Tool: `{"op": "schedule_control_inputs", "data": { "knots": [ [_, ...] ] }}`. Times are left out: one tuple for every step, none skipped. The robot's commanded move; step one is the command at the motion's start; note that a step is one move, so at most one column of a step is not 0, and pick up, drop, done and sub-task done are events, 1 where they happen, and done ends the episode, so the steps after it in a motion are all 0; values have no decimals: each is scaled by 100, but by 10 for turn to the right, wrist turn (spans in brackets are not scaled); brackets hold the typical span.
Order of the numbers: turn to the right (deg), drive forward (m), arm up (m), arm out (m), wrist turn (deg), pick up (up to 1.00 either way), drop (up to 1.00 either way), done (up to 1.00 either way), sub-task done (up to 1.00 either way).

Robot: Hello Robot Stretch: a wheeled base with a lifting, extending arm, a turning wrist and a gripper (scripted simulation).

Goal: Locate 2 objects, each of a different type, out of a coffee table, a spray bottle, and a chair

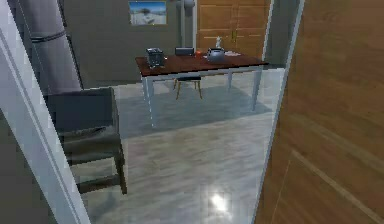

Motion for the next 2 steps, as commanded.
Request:
{"op": "schedule_control_inputs", "data": {
  "knots": [
    [0,50,0,0,0,0,0,0,0],
    [-90,0,0,0,0,0,0,0,0]
  ]
}}
